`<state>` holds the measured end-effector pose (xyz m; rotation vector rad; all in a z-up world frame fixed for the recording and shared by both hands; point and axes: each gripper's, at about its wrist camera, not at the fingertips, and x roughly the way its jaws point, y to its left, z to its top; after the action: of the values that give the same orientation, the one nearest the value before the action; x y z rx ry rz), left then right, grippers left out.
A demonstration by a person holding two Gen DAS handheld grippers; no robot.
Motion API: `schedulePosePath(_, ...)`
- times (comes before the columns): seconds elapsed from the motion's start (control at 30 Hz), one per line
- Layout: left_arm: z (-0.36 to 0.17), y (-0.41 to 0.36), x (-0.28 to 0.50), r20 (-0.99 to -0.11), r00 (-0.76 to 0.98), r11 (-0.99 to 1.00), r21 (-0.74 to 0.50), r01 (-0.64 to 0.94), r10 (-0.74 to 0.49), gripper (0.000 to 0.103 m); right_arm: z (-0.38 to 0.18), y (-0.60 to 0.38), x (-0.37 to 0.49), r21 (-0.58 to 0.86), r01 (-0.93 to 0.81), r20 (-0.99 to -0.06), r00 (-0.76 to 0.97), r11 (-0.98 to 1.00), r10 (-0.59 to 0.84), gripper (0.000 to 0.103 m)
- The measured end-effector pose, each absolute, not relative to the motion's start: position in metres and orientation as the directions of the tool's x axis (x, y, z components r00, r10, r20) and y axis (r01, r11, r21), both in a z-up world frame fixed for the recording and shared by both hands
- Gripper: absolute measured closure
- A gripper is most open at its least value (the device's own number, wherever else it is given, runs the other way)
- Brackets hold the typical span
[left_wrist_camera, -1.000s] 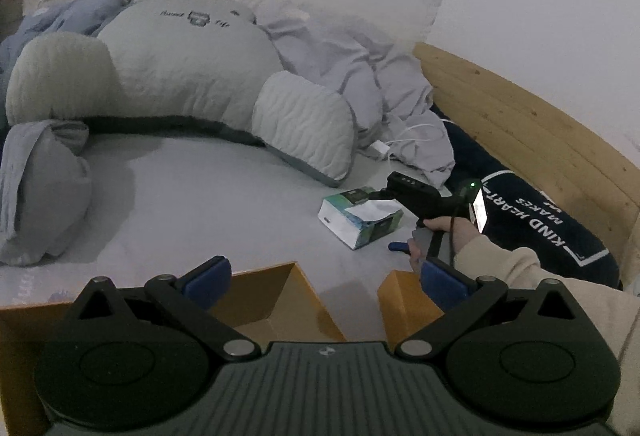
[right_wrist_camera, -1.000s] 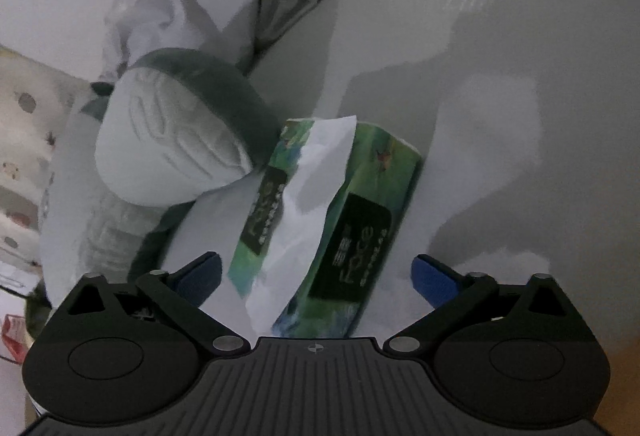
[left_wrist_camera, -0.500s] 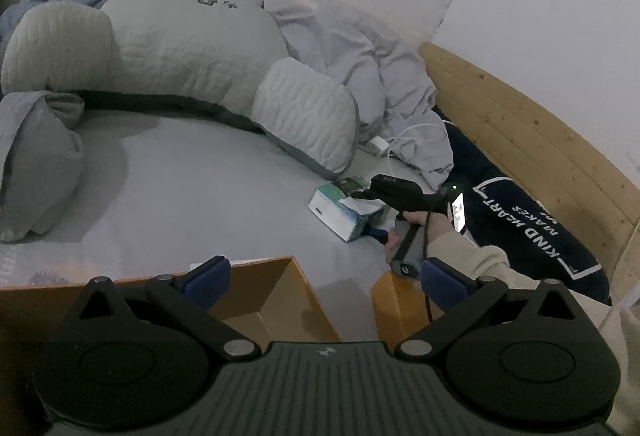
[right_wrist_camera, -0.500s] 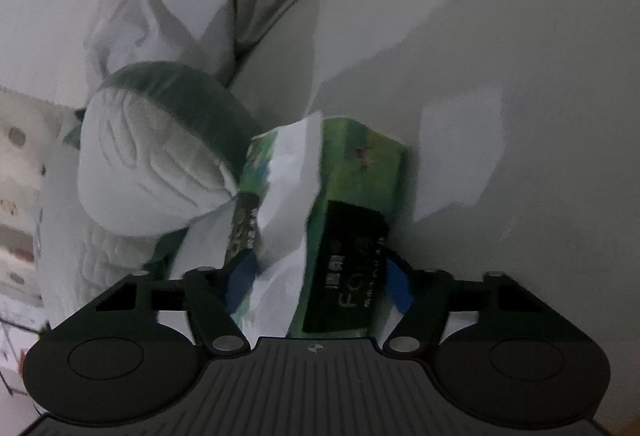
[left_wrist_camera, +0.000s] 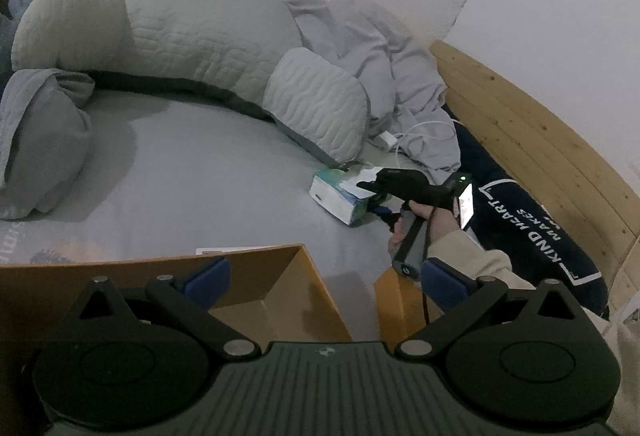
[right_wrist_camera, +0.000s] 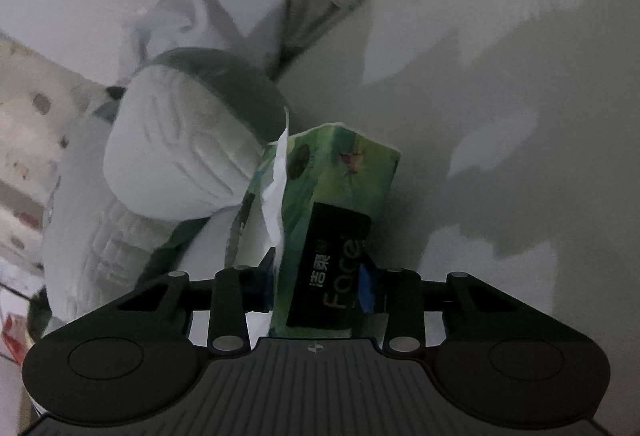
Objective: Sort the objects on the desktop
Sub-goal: 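Reach the right tool to the green tissue pack and grasp it, then carry the green tissue pack into the cardboard box with the right gripper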
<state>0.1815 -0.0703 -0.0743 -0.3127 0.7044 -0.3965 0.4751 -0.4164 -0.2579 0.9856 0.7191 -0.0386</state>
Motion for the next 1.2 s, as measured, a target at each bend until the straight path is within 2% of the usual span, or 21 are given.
schedulePosePath(0.3,-0.064,-0.063,0.170,-0.548,0.718,0.888,-0.399,0.226,-0.429,0.000,-0.210,-0.418,0.430,0.733,0.234,-0.515,0.804,0.639,0.297,0.062)
schedulePosePath(0.53,-0.049,-0.050,0.140,-0.514,0.747,0.880,-0.432,0.198,-0.421,0.000,-0.144,-0.407,0.368,0.719,0.154,-0.483,0.812,0.678,0.328,0.062)
schedulePosePath(0.63,-0.042,-0.052,0.125,-0.510,0.767,0.901,-0.385,0.200,-0.388,0.000,-0.113,-0.398,0.340,0.701,0.106,-0.466,0.817,0.705,0.340,0.062)
schedulePosePath(0.93,-0.010,-0.034,0.083,-0.450,0.821,0.911,-0.368,0.187,-0.350,0.000,-0.037,-0.378,0.256,0.704,-0.031,-0.402,0.806,0.710,0.434,0.062)
schedulePosePath(1.2,0.007,-0.004,0.042,-0.416,0.863,0.923,-0.362,0.134,-0.288,0.000,-0.005,-0.346,0.193,0.699,-0.133,-0.389,0.753,0.703,0.530,0.062)
